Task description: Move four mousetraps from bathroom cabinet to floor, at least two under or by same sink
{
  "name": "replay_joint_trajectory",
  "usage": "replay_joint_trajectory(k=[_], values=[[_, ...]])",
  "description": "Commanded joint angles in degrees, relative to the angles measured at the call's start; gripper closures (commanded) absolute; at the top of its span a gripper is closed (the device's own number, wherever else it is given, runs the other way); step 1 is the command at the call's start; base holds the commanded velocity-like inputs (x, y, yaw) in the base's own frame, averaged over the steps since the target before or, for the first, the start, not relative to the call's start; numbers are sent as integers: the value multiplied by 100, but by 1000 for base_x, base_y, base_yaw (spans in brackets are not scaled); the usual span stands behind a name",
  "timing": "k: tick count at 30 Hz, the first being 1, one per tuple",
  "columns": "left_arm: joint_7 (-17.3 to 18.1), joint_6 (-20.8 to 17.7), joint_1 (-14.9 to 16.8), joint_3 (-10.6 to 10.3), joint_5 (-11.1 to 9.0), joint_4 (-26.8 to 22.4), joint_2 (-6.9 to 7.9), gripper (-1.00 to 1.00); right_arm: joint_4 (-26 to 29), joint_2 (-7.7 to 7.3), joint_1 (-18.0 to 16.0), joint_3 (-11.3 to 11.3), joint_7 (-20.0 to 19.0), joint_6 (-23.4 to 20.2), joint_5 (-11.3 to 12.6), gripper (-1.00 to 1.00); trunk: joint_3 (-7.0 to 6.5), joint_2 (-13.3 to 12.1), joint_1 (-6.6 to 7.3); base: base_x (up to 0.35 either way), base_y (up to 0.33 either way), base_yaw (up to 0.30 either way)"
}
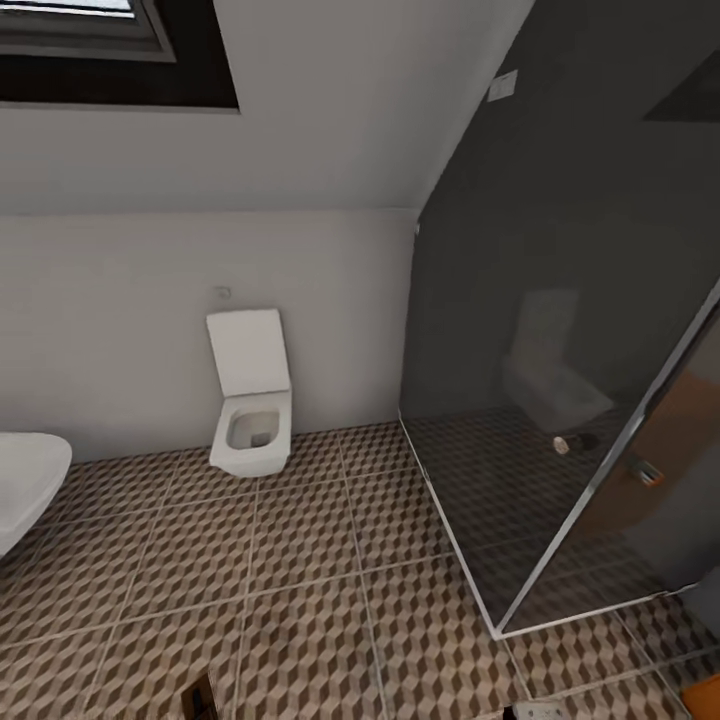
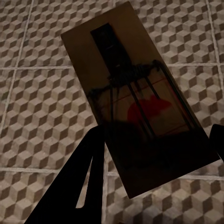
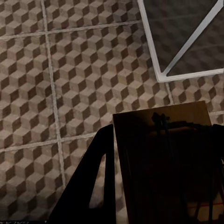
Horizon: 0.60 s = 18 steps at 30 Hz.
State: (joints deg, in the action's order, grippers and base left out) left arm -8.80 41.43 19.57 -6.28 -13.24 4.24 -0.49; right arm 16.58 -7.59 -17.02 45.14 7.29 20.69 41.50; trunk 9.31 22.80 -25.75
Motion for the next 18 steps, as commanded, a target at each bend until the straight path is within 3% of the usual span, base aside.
replay_joint_trajectory(k=[1,8,18], values=[[-25,32,12,-49,-30,24,-4,100,11,-4,-3,51,36,13,37,100,12,12,-3,0,0,256],[-25,32,12,-49,-30,24,-4,100,11,-3,-3,52,36,14,37,100,12,12,-3,0,0,209],[-25,32,12,-49,-30,24,-21,100,11,-6,-3,53,36,14,42,100,12,12,-3,0,0,24]])
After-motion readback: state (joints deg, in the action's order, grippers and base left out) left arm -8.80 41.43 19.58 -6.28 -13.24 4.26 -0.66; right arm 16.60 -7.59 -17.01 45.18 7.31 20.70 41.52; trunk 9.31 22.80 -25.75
